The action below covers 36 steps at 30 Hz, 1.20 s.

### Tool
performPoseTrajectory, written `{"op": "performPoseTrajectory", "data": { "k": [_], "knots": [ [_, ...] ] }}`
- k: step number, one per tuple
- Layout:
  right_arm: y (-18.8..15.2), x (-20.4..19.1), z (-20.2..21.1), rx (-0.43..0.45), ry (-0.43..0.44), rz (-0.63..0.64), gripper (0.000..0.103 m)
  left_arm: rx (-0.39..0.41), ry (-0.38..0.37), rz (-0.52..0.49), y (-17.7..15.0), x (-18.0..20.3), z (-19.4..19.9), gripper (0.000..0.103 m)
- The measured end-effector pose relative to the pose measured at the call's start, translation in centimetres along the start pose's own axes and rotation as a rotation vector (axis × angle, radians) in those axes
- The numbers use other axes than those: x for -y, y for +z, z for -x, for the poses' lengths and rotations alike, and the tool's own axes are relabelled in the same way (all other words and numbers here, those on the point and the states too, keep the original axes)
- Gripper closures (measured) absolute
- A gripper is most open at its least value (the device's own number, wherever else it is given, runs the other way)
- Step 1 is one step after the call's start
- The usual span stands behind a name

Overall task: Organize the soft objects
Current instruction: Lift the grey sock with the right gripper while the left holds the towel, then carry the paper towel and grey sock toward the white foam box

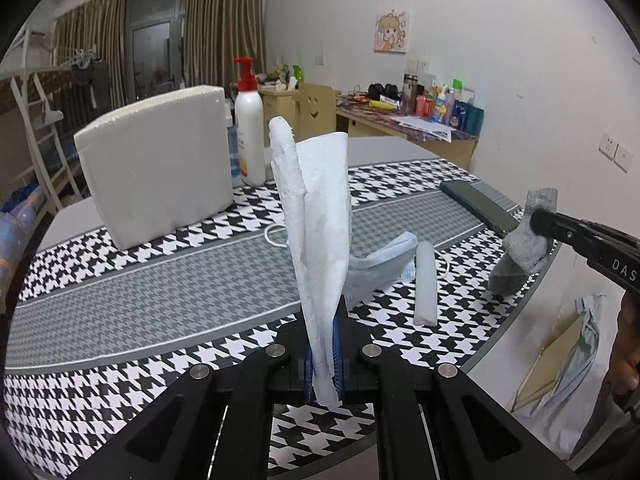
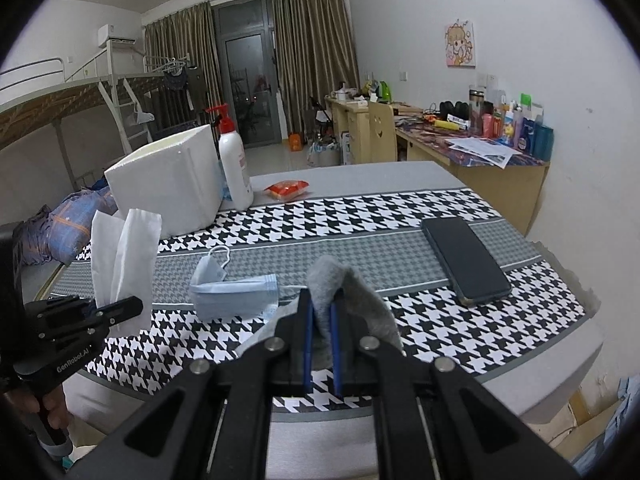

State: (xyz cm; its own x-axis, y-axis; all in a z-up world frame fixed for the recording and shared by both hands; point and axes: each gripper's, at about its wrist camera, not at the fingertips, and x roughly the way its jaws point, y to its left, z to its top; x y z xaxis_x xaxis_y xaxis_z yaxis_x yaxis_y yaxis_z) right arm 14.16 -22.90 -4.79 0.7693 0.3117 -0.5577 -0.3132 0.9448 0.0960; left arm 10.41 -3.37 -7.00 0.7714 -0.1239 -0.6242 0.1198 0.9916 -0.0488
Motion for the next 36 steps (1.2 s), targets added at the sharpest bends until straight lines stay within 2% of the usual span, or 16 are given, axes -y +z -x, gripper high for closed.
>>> {"op": "performPoseTrajectory", "data": {
  "k": [36],
  "knots": [
    [3.3, -3.7, 0.3, 0.095, 0.064, 0.043, 0.092, 0.131, 0.050, -0.016, 4.3, -2.4, 3.6, 0.095]
  ]
}}
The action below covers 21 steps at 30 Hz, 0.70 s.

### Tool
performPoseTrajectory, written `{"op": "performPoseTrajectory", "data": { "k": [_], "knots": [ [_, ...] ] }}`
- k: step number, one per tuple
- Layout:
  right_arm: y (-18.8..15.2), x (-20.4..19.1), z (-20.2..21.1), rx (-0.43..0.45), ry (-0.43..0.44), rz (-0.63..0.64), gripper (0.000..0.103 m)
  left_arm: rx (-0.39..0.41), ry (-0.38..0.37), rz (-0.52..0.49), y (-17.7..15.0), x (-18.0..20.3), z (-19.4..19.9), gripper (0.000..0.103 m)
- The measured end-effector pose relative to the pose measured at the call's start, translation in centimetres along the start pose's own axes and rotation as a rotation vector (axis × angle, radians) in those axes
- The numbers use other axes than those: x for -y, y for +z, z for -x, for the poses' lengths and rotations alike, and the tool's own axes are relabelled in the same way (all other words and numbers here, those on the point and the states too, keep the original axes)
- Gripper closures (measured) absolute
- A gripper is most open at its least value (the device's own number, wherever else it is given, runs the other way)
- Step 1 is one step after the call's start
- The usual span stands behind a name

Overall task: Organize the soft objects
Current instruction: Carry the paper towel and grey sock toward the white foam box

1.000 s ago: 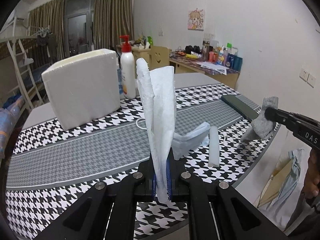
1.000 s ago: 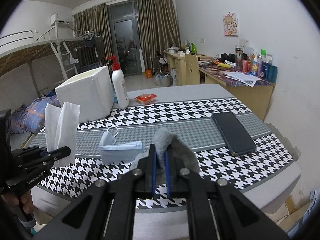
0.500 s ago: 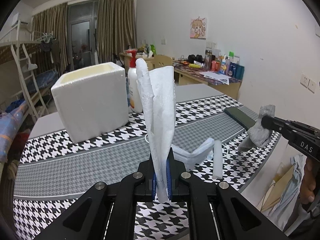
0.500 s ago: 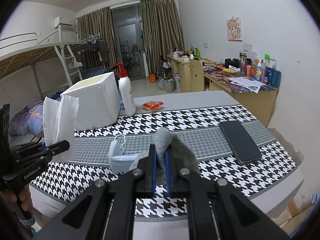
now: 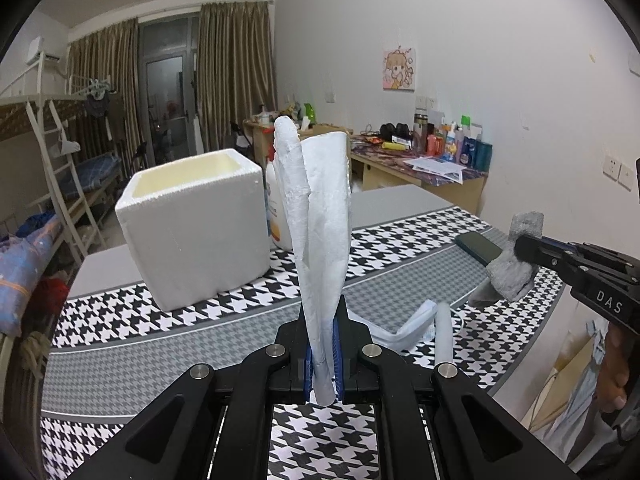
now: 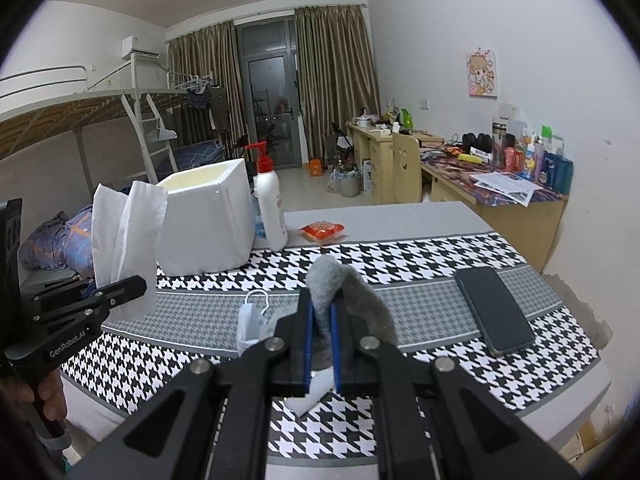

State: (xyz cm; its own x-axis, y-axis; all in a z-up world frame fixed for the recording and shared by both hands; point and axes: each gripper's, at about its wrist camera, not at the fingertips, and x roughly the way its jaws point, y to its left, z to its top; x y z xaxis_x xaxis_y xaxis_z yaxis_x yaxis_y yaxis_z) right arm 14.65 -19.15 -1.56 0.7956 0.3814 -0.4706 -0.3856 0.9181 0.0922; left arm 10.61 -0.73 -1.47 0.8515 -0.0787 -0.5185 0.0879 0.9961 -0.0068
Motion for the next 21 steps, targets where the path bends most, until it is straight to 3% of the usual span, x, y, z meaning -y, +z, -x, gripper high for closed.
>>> {"op": "performPoseTrajectory", "data": {
  "k": [21],
  "knots": [
    [2.2, -2.0, -1.0, 0.033, 0.047, 0.020, 0.092, 0.033, 0.043, -0.009, 1.8, -1.8, 0.3, 0.095]
  ]
}}
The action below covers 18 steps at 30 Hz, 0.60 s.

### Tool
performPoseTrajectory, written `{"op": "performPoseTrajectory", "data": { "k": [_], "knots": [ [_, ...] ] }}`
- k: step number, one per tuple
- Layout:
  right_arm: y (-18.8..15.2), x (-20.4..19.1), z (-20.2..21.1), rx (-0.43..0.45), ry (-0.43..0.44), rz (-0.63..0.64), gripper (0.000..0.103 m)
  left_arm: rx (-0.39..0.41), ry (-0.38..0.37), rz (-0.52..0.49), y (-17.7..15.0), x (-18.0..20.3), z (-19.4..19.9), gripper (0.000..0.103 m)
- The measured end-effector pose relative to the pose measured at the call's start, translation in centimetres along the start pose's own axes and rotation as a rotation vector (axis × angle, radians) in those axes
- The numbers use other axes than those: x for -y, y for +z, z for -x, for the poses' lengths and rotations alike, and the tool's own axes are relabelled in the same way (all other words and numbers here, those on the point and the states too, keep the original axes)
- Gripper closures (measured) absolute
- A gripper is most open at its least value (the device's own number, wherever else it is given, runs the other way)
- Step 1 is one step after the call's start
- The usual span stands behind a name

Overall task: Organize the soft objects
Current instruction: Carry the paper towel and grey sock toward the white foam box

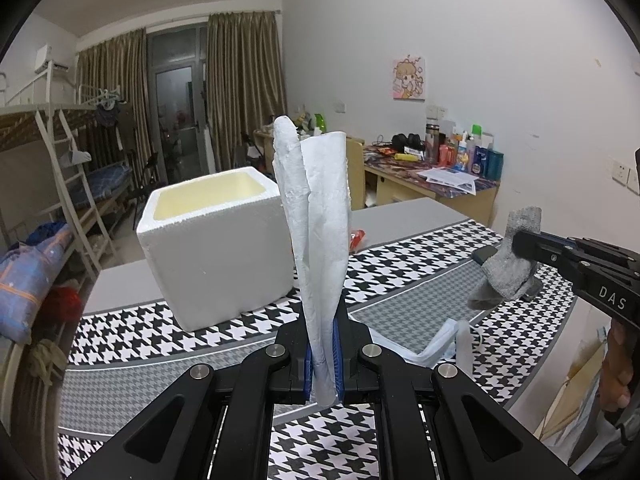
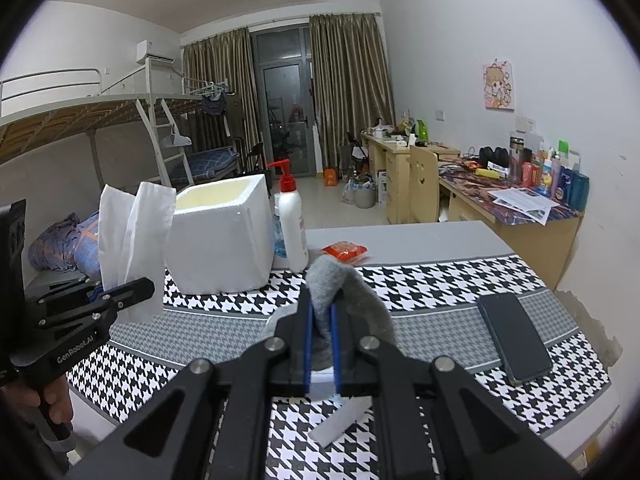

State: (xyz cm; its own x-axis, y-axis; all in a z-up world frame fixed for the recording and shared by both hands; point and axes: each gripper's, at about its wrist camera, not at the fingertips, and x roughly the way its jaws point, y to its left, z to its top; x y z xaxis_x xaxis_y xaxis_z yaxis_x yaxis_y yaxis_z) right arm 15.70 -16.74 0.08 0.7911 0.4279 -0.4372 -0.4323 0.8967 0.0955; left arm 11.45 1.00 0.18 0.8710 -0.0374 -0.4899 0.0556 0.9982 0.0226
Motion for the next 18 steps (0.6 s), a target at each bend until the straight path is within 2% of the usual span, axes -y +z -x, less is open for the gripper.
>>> {"op": "performPoseTrajectory", "data": {
  "k": [18],
  "knots": [
    [2.2, -2.0, -1.2, 0.015, 0.047, 0.031, 0.092, 0.033, 0.018, 0.011, 2.2, -1.4, -0.5, 0.095]
  ]
}}
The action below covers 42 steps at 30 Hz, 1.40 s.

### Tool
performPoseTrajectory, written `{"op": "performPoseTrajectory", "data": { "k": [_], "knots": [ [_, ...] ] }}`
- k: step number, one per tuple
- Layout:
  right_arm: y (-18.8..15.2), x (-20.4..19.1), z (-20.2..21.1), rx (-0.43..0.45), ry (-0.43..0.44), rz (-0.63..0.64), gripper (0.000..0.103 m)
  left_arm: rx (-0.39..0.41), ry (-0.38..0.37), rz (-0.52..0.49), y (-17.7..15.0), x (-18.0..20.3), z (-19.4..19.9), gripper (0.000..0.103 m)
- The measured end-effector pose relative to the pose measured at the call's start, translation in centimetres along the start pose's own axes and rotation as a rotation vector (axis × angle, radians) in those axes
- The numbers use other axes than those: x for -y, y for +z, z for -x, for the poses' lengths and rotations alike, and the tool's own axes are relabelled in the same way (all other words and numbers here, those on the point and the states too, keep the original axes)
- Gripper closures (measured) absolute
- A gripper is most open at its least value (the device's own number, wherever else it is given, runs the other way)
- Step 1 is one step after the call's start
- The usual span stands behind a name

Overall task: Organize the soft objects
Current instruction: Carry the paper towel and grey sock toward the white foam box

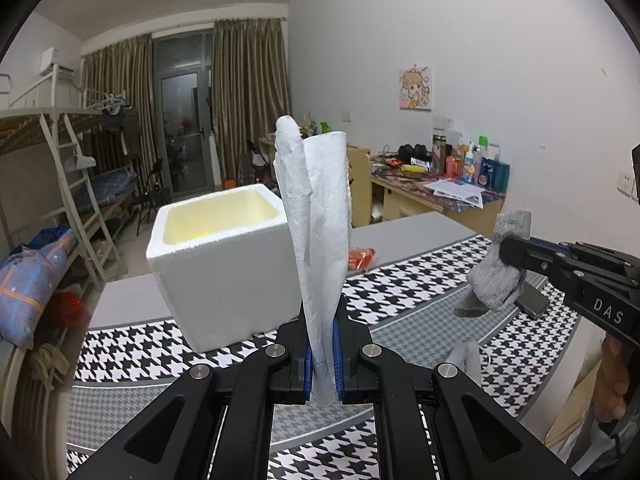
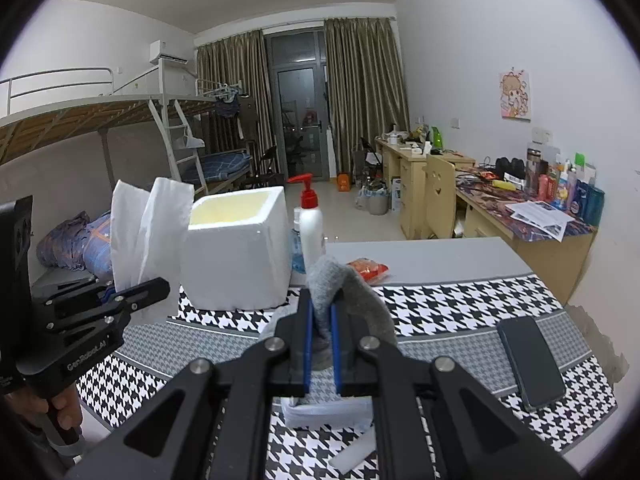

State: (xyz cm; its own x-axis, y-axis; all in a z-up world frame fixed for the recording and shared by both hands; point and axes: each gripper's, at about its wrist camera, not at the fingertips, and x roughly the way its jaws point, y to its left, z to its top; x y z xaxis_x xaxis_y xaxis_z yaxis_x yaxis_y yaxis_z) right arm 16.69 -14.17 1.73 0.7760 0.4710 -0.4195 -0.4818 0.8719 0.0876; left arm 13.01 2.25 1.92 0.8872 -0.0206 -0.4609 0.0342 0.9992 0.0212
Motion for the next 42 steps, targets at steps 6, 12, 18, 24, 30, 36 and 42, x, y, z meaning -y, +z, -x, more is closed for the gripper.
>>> {"op": "performPoseTrajectory", "data": {
  "k": [6, 12, 18, 24, 30, 36, 42],
  "knots": [
    [1.1, -0.7, -0.2, 0.014, 0.015, 0.017, 0.092, 0.009, 0.013, 0.004, 0.8, -0.7, 0.0, 0.095],
    [2.0, -1.3, -0.5, 0.020, 0.028, 0.028, 0.092, 0.020, 0.026, 0.005, 1.2, -1.3, 0.0, 0.095],
    [2.4, -1.8, -0.7, 0.024, 0.037, 0.035, 0.092, 0.036, 0.040, 0.005, 1.8, -1.9, 0.0, 0.095],
    [3.1, -2.3, -1.0, 0.030, 0.045, 0.051, 0.092, 0.045, 0.042, -0.002, 2.3, -2.2, 0.1, 0.095],
    [4.1, -2.8, -1.3, 0.037, 0.048, 0.063, 0.092, 0.056, 0.052, -0.001, 2.7, -2.5, 0.0, 0.095],
    [4.9, -3.3, -1.7, 0.046, 0.057, 0.077, 0.092, 0.059, 0.064, 0.007, 3.2, -3.1, -0.4, 0.095],
    [5.7, -3.8, -2.5, 0.043, 0.066, 0.095, 0.092, 0.069, 0.081, 0.009, 3.9, -3.8, -0.6, 0.095]
  ]
}}
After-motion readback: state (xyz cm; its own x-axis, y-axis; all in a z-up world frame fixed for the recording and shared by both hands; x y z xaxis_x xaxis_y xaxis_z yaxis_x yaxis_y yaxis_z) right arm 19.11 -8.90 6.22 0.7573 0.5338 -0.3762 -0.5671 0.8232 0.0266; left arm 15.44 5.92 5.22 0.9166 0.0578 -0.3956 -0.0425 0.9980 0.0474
